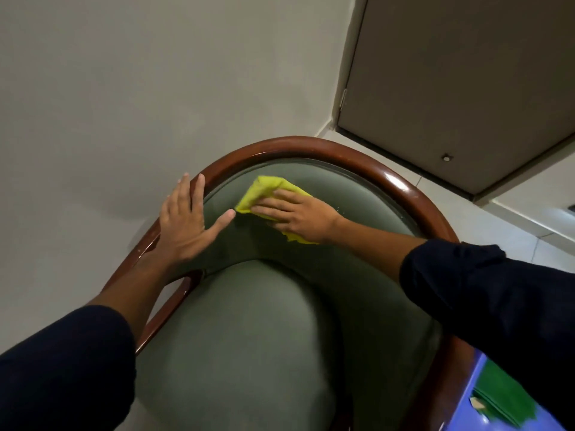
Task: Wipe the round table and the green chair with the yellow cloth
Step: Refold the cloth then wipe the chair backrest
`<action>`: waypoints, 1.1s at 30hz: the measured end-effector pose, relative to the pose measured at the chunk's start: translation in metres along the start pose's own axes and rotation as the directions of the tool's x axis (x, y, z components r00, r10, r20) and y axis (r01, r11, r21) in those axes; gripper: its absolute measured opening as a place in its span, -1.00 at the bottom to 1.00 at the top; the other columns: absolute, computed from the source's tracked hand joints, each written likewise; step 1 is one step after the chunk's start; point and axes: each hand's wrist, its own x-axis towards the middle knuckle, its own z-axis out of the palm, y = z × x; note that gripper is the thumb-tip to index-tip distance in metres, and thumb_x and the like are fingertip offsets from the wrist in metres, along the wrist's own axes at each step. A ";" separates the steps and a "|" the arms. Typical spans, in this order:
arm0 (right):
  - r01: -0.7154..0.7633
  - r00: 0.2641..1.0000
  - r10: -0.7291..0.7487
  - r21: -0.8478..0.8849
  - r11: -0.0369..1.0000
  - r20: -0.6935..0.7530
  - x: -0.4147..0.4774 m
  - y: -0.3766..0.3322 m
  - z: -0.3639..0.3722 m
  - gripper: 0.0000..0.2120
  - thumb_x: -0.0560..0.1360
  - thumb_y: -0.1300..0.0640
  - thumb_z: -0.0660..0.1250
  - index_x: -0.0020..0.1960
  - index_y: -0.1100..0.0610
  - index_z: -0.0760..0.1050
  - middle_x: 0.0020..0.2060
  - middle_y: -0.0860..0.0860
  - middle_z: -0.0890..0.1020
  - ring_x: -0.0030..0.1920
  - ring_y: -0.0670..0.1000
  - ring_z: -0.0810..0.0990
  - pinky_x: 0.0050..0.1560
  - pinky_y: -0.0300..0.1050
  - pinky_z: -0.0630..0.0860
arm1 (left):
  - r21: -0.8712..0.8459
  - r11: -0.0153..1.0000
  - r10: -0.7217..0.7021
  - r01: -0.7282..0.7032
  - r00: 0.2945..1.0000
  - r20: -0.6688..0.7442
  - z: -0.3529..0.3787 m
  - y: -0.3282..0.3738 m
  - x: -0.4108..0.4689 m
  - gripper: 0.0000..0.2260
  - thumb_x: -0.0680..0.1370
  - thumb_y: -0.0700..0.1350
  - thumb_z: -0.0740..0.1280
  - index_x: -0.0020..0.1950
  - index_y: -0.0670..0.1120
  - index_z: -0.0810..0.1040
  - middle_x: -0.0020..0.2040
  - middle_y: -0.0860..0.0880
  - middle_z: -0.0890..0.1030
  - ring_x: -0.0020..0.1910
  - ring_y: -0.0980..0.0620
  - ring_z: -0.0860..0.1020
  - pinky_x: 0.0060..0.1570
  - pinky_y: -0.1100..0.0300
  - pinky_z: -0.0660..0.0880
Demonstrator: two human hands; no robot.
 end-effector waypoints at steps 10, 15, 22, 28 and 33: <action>-0.829 0.543 0.816 0.282 0.483 0.199 -0.157 -0.072 -0.037 -0.53 0.57 0.04 0.06 0.47 0.03 0.28 0.50 0.23 0.28 0.49 0.25 0.26 0.53 0.14 -0.01 | 0.029 0.999 -0.019 0.019 1.000 0.016 0.003 -0.002 0.002 -0.07 0.39 0.57 -0.19 0.60 0.03 -0.21 0.63 -0.17 -0.10 0.61 -0.17 -0.06 0.51 -0.24 -0.02; -0.915 0.383 0.874 0.256 0.313 0.298 -0.180 -0.119 -0.046 -0.41 0.52 -0.03 0.17 0.53 0.03 0.16 0.52 0.25 0.21 0.51 0.26 0.20 0.52 0.12 -0.04 | 0.015 1.000 0.000 0.000 1.000 0.022 0.000 -0.001 0.001 -0.04 0.38 0.57 -0.18 0.61 0.00 -0.18 0.63 -0.19 -0.10 0.61 -0.18 -0.06 0.51 -0.24 -0.03; -0.745 0.510 0.844 0.576 0.338 0.165 -0.101 -0.041 -0.037 -0.29 0.46 0.02 0.10 0.57 0.14 0.01 0.45 0.20 0.36 0.48 0.17 0.27 0.53 0.06 -0.04 | 0.014 1.000 0.017 -0.017 1.000 0.006 0.001 -0.004 0.001 -0.06 0.40 0.56 -0.16 0.61 -0.01 -0.13 0.63 -0.20 -0.04 0.60 -0.21 0.01 0.50 -0.24 0.02; -0.421 0.883 0.468 0.460 0.782 0.012 -0.025 -0.001 -0.028 -0.31 0.53 -0.03 0.23 0.57 0.05 0.02 0.56 0.12 0.16 0.57 0.12 0.06 0.55 0.09 -0.16 | 0.014 0.998 0.056 -0.055 0.997 -0.056 0.010 0.036 -0.009 -0.10 0.45 0.53 -0.16 0.60 -0.06 -0.05 0.59 -0.26 0.11 0.55 -0.26 0.15 0.43 -0.29 0.17; -0.388 0.914 0.405 0.265 0.883 -0.012 -0.029 0.022 -0.027 -0.42 0.57 0.00 0.14 0.55 0.02 0.07 0.54 0.11 0.22 0.55 0.13 0.14 0.54 0.14 -0.10 | 0.021 0.999 0.024 -0.024 0.999 -0.042 0.007 0.025 0.003 -0.07 0.42 0.55 -0.17 0.60 -0.03 -0.10 0.61 -0.24 0.04 0.57 -0.25 0.09 0.46 -0.28 0.10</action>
